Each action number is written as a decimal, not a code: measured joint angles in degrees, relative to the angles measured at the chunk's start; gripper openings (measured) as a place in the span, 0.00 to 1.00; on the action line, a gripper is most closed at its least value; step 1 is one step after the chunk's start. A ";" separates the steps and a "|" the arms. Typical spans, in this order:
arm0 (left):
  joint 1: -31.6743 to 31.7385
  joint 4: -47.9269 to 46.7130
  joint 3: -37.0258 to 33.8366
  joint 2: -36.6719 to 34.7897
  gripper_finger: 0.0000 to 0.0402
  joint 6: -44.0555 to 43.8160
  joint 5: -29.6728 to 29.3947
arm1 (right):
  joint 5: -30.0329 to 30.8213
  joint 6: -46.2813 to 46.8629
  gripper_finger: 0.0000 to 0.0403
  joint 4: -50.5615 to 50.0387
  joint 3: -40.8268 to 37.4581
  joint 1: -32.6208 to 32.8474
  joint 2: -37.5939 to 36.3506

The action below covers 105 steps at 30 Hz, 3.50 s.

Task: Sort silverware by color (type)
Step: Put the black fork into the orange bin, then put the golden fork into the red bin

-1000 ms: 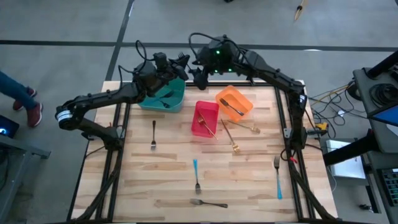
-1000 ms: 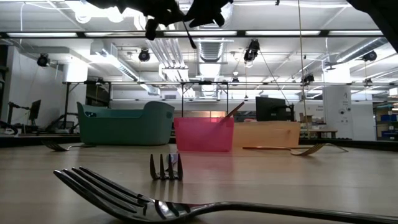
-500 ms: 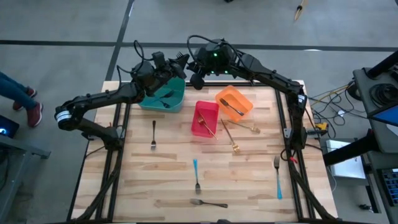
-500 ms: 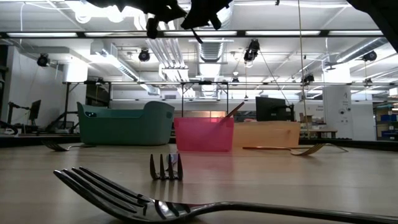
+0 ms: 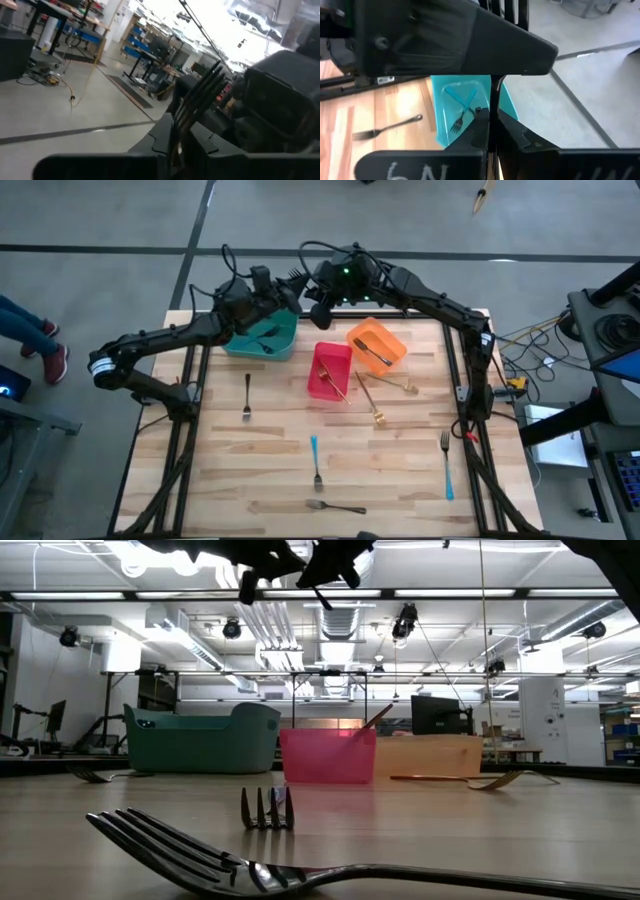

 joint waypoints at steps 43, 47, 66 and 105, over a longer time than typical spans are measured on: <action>0.31 -24.94 0.00 -7.86 0.66 4.57 3.06 | -15.04 0.63 0.02 -43.85 -24.46 -18.97 7.12; 0.31 -24.93 0.00 -7.86 0.66 4.57 3.06 | -15.01 1.68 0.02 -39.68 -27.48 -19.01 7.17; 0.31 -24.93 0.00 -7.86 0.66 4.52 3.01 | -15.00 0.85 0.02 -25.62 -33.11 -18.99 7.17; -0.80 -79.32 -0.03 -2.95 0.66 -13.41 3.19 | -14.58 8.84 0.23 -23.27 -23.63 -18.76 0.17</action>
